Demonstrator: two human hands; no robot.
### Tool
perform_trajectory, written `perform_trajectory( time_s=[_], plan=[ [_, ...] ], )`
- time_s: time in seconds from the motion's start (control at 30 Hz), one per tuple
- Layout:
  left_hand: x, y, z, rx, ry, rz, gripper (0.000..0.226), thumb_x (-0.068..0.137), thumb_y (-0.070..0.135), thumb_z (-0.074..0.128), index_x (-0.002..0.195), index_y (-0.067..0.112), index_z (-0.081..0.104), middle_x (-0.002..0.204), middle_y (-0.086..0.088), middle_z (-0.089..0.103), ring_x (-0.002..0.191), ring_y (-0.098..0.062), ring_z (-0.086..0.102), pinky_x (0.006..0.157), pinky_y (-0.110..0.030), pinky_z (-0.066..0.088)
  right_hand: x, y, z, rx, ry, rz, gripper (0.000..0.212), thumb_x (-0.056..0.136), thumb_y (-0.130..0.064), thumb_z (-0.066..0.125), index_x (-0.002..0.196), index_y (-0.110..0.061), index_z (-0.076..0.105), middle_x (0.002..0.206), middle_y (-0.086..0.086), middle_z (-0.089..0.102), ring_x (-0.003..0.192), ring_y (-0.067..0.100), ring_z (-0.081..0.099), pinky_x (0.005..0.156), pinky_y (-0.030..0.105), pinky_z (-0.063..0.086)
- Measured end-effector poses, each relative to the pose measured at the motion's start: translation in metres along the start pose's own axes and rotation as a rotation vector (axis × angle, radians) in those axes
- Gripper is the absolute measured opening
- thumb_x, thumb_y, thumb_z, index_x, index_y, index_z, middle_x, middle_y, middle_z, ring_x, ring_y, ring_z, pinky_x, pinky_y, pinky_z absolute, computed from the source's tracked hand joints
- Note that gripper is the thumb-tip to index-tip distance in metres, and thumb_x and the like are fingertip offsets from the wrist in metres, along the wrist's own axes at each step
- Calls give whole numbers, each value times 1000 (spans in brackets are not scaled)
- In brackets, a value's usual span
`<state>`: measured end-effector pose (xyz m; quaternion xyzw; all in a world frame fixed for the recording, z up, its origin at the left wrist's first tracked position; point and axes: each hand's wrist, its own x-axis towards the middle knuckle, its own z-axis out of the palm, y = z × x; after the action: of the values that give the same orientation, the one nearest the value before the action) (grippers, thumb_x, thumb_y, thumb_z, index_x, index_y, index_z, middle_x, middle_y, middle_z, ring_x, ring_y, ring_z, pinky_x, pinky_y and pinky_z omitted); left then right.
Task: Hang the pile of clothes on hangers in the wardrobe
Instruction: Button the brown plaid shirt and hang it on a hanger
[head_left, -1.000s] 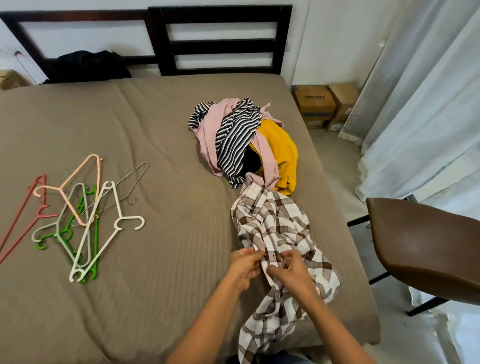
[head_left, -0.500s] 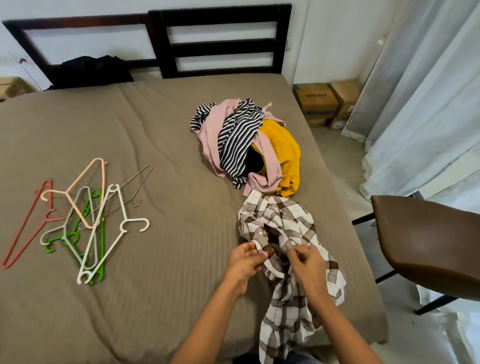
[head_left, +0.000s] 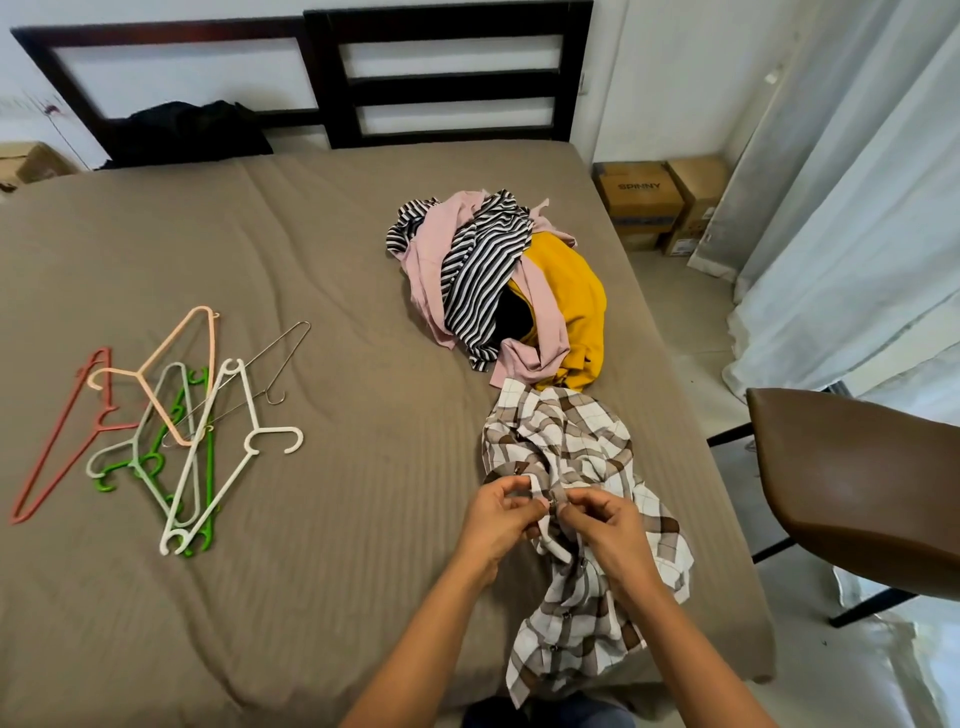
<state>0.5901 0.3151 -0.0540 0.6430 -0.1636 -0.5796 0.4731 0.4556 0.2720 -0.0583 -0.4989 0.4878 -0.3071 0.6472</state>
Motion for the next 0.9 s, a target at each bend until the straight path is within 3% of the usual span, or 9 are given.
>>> perform_trajectory(
  time_s=[0.17,0.33,0.43,0.57,0.63,0.77,0.9],
  plan=[
    [0,-1,2,19,30,23,28,83,0,67,108,4,54,76,-7,58,55,-8,53,46,-15,43,3,1,-7,-82,-43,25,13,80,6,66,86,-3,72,78,26,66,72,24,63,72,32,54],
    [0,-6,5,44,77,41,28,82,1,68,108,4,56,75,-6,58,58,-9,53,47,-13,42,-2,0,-7,-218,-32,-4,9,80,1,68,77,-8,71,61,5,59,63,17,58,66,29,51],
    [0,-7,4,96,86,59,28,79,3,72,103,7,59,72,-4,61,58,-9,56,50,-15,43,-5,3,-5,-319,-6,-58,22,89,-10,59,69,-11,68,59,4,61,57,16,55,59,35,47],
    [0,-7,4,176,108,103,26,74,4,76,96,10,62,68,-3,64,54,-5,57,51,-16,44,-9,5,-1,-266,65,-23,14,89,-12,62,78,-16,71,62,5,66,56,13,58,55,30,48],
    [0,-7,6,197,148,97,25,74,5,76,94,13,62,74,-6,66,58,-9,59,52,-18,46,-11,6,3,-259,82,-33,8,84,-12,68,81,-18,72,68,1,68,61,11,61,61,30,51],
    [1,-11,11,49,223,-6,13,82,3,66,94,10,63,82,-9,67,63,-12,62,55,-21,53,-14,4,11,-358,129,-72,7,81,-13,71,82,-20,72,74,-6,70,72,6,65,71,27,55],
    [-2,-13,12,-87,194,-66,12,85,11,68,95,6,64,81,-9,69,66,-15,64,67,-29,58,-17,1,17,-640,192,-178,4,80,-19,72,83,-20,70,76,-9,68,70,5,63,68,25,53]
  ],
)
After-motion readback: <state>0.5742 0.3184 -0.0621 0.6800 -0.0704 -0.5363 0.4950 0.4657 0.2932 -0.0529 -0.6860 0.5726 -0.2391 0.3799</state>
